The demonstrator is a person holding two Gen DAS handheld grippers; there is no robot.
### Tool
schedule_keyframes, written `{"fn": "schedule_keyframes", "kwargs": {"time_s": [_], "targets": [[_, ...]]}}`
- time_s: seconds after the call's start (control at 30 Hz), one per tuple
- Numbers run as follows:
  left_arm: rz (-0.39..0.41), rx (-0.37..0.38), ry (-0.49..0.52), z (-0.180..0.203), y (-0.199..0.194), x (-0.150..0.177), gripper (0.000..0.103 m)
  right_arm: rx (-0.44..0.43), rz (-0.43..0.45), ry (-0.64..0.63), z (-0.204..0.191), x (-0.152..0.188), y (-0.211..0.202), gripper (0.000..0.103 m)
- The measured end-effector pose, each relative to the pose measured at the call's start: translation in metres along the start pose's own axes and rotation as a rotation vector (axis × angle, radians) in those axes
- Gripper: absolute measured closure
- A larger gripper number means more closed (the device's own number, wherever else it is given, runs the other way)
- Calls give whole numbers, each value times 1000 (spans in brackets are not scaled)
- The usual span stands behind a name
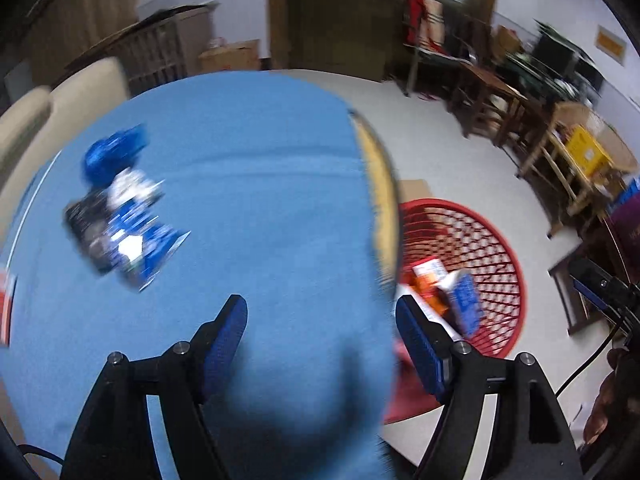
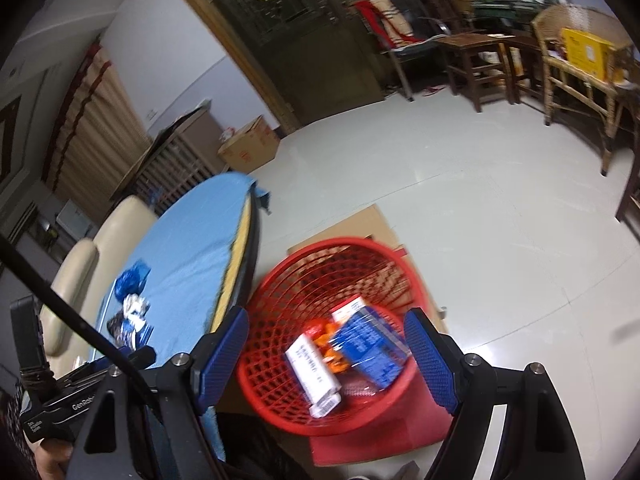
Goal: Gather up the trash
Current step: 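Grasp the black plastic bags with the left tool while the right tool grasps the blue-white packet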
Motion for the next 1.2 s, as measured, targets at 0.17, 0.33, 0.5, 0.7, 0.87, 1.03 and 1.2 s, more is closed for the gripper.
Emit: {"fn": "schedule_keyframes", "kwargs": {"time_s": [0.17, 0.33, 0.5, 0.7, 0.87, 1.03, 1.2], "targets": [[2, -28, -162, -75, -4, 29, 26, -11, -54, -101, -49, 12, 22, 20], [16, -56, -315, -148, -9, 55, 26, -22, -107, -222, -104, 26, 44, 20], [25, -71, -447, -208, -9, 86, 26, -36, -168, -352, -171, 45, 72, 20], [27, -58, -534, -253, -6, 115, 26, -103, -223, -548, -273, 63, 120, 20], [24, -46, -587, -277, -1, 128, 26, -64, -242, -671, -342, 65, 175, 21], [31, -56, -617, -295, -1, 134, 26, 26, -247, -774, -370, 69, 213, 31], [26, -57, -629, -303, 1, 129, 26, 53, -299, -768, -376, 72, 242, 46]]}}
Point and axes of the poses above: each gripper's, at about its wrist camera, not at the fingertips, and y roughly the way its jaws point, z to its right, x to its underside, the point moved 6 cm from there along y, roughly the way its jaws point, and after that the axes turned 13 degrees about -z, right-handed, at the moved point
